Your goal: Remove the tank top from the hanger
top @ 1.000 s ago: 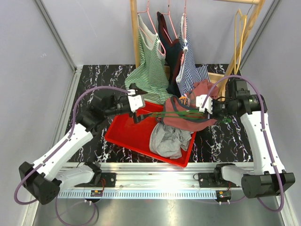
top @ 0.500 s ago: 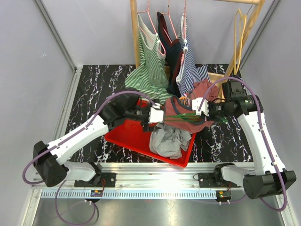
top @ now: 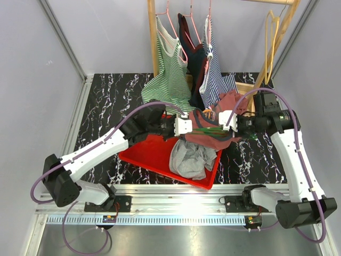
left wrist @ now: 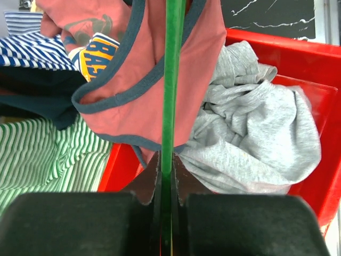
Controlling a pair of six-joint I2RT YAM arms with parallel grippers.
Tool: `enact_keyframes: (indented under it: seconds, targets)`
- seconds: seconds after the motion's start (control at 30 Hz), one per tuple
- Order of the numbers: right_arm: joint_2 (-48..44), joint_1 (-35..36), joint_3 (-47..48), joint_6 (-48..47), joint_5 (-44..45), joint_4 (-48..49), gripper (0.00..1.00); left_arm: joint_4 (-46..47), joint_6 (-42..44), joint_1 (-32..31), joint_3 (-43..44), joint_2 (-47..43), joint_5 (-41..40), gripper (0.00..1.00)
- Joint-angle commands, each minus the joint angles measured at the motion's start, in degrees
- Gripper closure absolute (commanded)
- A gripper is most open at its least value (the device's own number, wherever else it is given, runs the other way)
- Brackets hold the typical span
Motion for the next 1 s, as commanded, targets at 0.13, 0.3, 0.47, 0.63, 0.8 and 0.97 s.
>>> enact_keyframes:
  seconds: [0.13, 0.3, 0.47, 0.63, 0.8, 0.97]
  targets:
    - [-2.08, 0.43, 3.96, 17.61, -3.26, 8.28, 0.47, 6.65, -9.77, -0.04, -1.97, -3.72, -5.75, 1.0]
    - [-2.96, 0.43, 8.63, 32.32, 0.35, 12.94, 0.0, 9.02, -19.43, 0.05, -5.84, -8.12, -8.93, 1.0]
    - [-3.66, 0.34, 11.45, 42.97, 6.5, 14.26, 0.0, 10.61, -25.68, 0.75, -9.53, -11.37, -8.93, 1.0]
    - [-6.39, -0.71, 5.66, 42.81, 10.72, 16.11, 0.0, 12.45, -32.01, 2.42, -12.78, -14.19, -7.62, 1.0]
    - [-8.49, -1.41, 2.22, 41.05, 10.81, 15.41, 0.0, 13.51, -32.81, 3.39, -14.99, -17.26, -6.21, 1.0]
    - [-9.2, -2.03, 0.9, 39.99, 11.34, 14.79, 0.0, 12.72, -32.2, 3.74, -15.51, -18.14, -5.94, 1.0]
